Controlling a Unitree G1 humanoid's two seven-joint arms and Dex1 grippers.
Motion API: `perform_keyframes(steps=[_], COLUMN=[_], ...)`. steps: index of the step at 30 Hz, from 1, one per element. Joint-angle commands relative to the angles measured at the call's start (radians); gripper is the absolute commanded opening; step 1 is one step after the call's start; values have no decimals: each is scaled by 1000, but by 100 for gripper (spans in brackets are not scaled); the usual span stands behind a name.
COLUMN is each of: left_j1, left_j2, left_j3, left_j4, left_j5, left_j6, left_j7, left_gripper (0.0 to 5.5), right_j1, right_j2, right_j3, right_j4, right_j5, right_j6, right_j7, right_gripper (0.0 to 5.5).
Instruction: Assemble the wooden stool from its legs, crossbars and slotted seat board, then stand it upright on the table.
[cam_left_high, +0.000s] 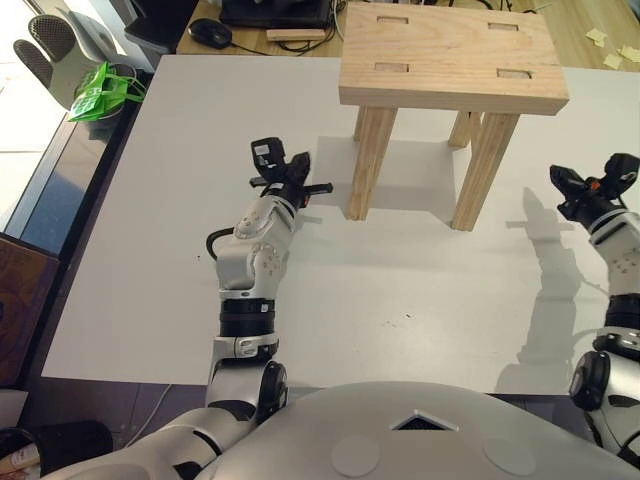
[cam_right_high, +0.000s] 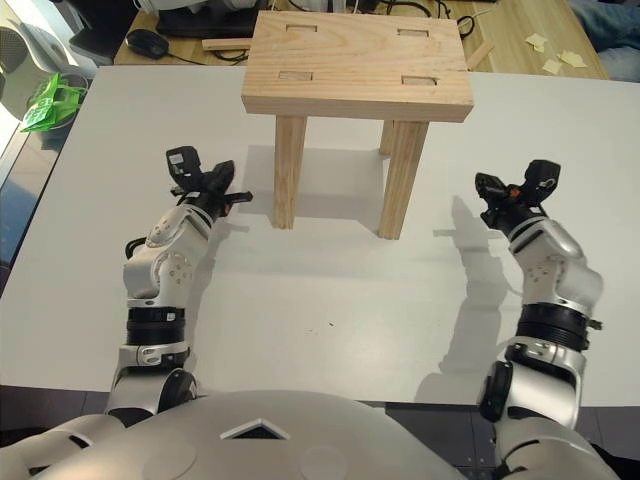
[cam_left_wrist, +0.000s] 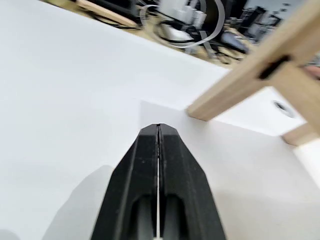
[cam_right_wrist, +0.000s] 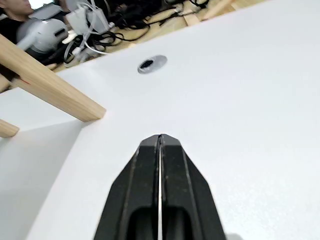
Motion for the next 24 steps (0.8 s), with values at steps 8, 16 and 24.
perform_keyframes(steps=[8,16,24], left_j1=[-152,-164,-187], left_j2=[-86,-94,-93], left_j3=[88,89,98], left_j4=[393,436,463], left_j5=[3,11,5], left_j6=[-299,-379,-416], left_j7=[-4,-45,-53], left_gripper=[1,1,1], right_j1=[-131,-141,-158], right_j2=[205,202,203], right_j3=[38,34,35], right_j4=[8,49,77], right_j5=[-131,-112,-121], right_j6=[-170,-202,-228], right_j7=[-345,-288,-278], right_gripper=[0,0,0])
